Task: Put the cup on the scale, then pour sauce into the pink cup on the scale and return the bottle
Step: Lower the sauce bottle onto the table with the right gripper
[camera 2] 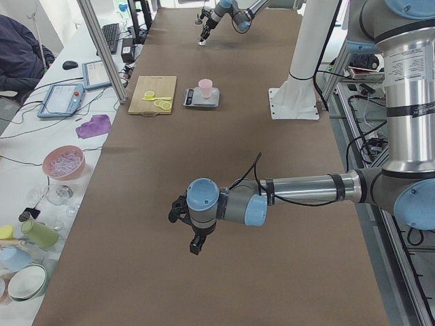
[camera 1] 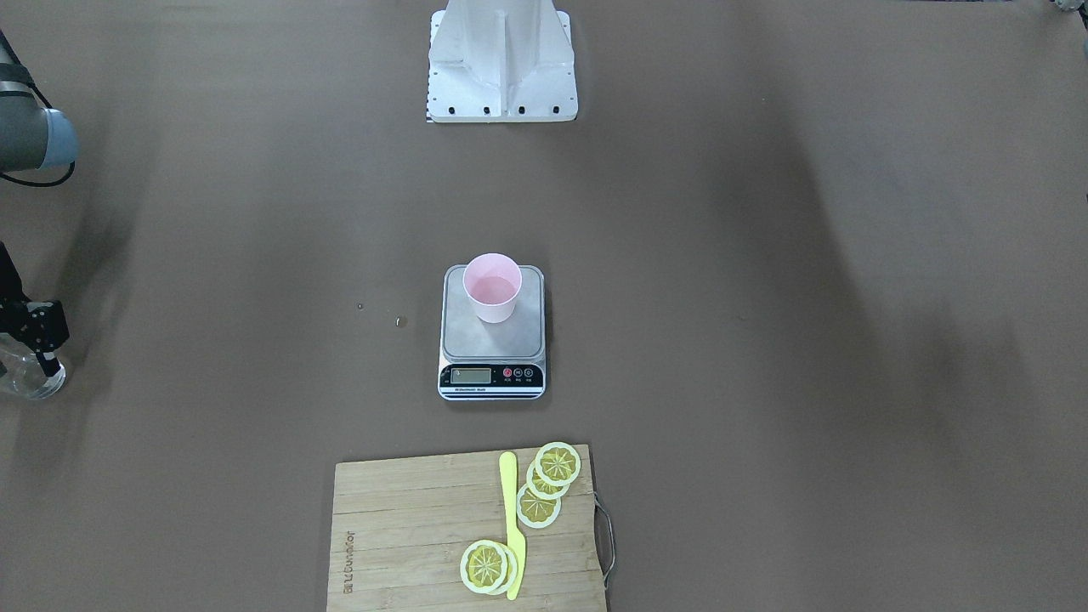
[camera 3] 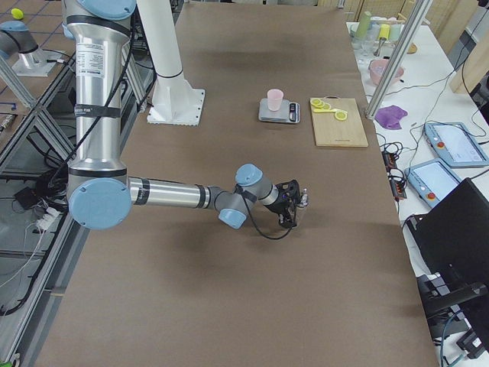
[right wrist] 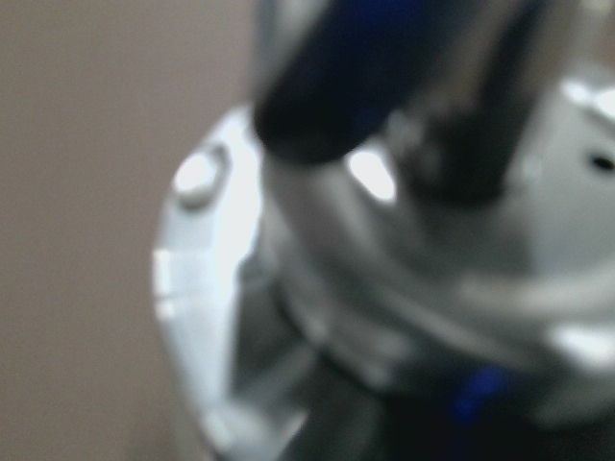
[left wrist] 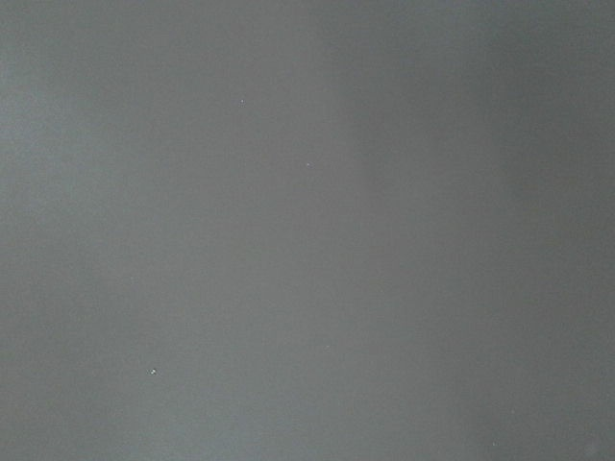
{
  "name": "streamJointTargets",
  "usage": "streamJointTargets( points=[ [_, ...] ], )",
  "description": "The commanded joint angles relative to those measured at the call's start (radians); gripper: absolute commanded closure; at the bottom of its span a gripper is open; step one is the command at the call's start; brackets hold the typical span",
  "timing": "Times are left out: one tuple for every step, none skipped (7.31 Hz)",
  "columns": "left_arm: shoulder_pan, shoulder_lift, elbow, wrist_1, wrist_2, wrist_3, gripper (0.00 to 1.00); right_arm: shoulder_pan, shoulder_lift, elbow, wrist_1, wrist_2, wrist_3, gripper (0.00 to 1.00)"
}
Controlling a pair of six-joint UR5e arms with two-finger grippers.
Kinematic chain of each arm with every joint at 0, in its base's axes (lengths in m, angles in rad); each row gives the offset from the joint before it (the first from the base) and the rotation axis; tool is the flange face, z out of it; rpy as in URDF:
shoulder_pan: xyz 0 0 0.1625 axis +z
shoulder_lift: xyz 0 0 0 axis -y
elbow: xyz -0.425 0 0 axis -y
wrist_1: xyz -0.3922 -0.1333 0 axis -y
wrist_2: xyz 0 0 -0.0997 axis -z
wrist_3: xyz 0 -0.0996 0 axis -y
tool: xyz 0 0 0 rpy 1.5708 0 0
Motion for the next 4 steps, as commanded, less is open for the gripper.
streamJointTargets(
  points=[
    [0.000,0.000,0.000,0.000,0.000,0.000,0.02,-0.003,0.000,0.000,0.002,-0.010,0.000,1.00],
    [0.000,0.000,0.000,0.000,0.000,0.000,0.02,-0.004,0.000,0.001,0.006,-0.018,0.014,0.56],
    [0.000,0.000,0.000,0.000,0.000,0.000,0.02,-0.006,-0.008,0.003,0.008,-0.047,0.012,0.01],
    [0.000,0.000,0.000,0.000,0.000,0.000,0.02,-0.008,-0.006,0.003,0.008,-0.049,0.011,0.00]
  ],
)
